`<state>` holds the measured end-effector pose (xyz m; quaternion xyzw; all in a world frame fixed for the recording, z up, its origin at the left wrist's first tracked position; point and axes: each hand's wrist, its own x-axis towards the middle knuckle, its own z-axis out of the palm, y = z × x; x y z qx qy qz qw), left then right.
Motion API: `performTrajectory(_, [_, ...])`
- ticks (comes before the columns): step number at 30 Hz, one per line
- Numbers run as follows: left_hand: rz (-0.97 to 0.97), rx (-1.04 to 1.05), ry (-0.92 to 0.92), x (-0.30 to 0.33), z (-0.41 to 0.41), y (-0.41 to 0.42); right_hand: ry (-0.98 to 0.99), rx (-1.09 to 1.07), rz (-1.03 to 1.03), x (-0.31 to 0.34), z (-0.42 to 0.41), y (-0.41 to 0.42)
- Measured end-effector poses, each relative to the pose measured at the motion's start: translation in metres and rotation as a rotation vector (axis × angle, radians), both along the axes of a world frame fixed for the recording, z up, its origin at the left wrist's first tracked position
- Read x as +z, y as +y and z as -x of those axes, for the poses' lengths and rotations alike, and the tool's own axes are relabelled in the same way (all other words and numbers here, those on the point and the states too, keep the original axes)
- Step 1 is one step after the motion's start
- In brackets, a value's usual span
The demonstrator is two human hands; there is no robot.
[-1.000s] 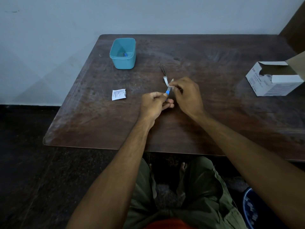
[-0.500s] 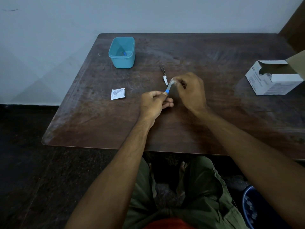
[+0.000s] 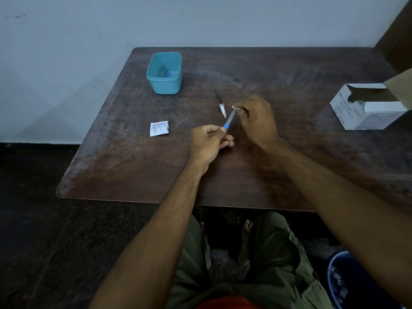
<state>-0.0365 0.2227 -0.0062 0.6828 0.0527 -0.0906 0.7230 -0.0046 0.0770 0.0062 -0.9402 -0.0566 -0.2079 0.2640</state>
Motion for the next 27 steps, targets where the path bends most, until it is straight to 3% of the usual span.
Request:
performTrajectory(7, [-0.002,0.006,-0.004,0.001,0.001,-0.001,-0.045,-0.028,-0.074,-0.010,0.005,0.001])
performTrajectory(9, [0.005,0.004,0.000,0.001,0.001,0.000,-0.025,-0.122,-0.258,-0.011,0.004,0.002])
performTrajectory(13, [0.034,-0.003,0.042,0.002,-0.001,0.001,0.156,-0.260,-0.899,-0.008,0.000,0.008])
performTrajectory(15, [0.064,-0.005,0.071,0.003,-0.002,0.001,0.224,-0.185,-1.001,-0.007,0.006,0.016])
performTrajectory(20, [0.108,0.016,0.086,0.005,-0.003,0.003,0.249,-0.060,-1.027,-0.013,0.024,0.032])
performTrajectory(27, [0.061,0.006,0.075,0.005,-0.001,0.001,0.163,-0.107,-0.860,-0.013,0.018,0.025])
